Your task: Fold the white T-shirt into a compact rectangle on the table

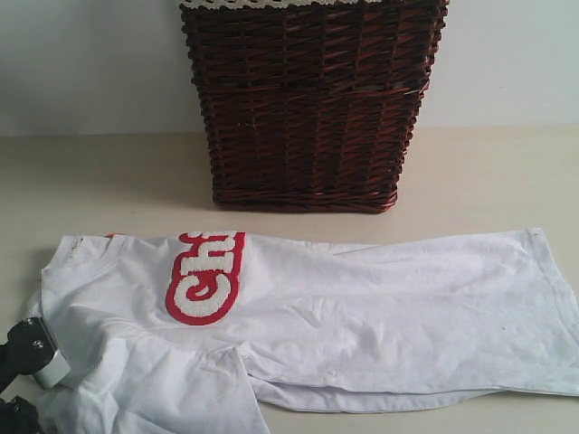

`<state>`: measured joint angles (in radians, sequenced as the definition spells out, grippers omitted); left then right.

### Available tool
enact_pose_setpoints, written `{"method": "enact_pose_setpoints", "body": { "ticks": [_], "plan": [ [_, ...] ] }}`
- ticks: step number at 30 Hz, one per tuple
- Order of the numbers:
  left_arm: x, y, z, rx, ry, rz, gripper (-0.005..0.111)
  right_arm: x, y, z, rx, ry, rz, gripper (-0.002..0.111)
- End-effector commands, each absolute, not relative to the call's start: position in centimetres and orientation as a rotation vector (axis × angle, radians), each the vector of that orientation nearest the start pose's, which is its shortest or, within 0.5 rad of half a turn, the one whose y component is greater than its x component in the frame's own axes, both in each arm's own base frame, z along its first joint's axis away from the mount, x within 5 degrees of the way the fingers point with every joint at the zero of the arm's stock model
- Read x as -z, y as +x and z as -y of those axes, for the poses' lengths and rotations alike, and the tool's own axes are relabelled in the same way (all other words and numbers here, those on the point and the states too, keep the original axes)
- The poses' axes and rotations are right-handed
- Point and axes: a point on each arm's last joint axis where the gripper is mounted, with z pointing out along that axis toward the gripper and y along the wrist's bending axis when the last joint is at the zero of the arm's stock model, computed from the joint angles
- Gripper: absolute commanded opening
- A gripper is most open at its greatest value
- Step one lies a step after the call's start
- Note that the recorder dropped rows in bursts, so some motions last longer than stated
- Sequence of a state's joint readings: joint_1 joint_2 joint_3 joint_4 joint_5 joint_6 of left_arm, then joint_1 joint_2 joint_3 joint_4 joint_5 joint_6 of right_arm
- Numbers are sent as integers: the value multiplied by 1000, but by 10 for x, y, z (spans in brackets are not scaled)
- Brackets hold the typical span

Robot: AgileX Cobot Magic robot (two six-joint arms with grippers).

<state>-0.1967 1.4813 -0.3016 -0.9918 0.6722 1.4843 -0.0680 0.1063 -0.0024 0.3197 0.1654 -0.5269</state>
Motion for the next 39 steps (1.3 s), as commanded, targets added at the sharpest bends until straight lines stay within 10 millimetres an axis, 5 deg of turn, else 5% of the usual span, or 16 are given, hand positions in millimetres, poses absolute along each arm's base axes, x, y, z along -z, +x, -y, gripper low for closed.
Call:
{"method": "enact_pose_setpoints", "body": {
  "ticks": [1, 16, 25, 35, 39],
  "plan": [
    [-113, 147, 79, 772, 1099, -2623, 35, -193, 64, 0, 166, -156, -1734, 25],
    [-111, 155, 74, 631, 1091, -2616, 33, -193, 64, 0, 166, -156, -1734, 25],
    [-106, 151, 70, 597, 1232, -2622, 0, -193, 64, 0, 166, -156, -1734, 25],
    [-117, 147, 72, 650, 1344, -2551, 0, -193, 64, 0, 166, -156, -1734, 25],
    [-138, 140, 74, 692, 1572, -2389, 17, -193, 64, 0, 166, -156, -1734, 25]
  ]
}}
